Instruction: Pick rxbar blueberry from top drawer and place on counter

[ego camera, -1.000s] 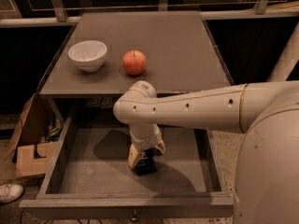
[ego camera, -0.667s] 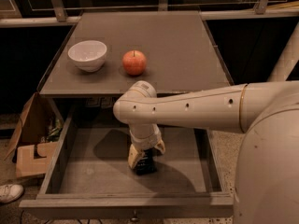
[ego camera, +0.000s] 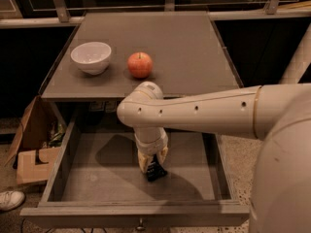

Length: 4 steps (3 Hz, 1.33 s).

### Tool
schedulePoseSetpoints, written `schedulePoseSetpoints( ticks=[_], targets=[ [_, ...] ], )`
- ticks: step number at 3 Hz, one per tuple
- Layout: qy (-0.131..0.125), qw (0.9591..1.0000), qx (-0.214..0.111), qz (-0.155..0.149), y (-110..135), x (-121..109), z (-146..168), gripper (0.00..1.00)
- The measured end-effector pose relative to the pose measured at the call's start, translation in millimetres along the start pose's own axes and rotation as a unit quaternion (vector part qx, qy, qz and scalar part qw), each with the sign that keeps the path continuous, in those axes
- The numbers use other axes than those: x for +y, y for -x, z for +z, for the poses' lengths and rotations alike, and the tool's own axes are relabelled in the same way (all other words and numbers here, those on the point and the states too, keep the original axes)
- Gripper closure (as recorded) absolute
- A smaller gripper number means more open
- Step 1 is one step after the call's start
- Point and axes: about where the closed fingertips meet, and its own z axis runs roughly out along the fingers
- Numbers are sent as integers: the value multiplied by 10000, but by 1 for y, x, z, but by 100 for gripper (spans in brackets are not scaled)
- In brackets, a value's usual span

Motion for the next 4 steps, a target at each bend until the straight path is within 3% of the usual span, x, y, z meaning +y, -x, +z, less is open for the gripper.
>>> schedulePoseSetpoints(
  ticks=[1,2,4],
  targets=[
    [23,9996,-270,13,-19,-6,-31,100],
    [3,9983,-571,-121,-44,-23,-85,100],
    [55,9987,-470,-169,-41,-25,-84,100]
  ],
)
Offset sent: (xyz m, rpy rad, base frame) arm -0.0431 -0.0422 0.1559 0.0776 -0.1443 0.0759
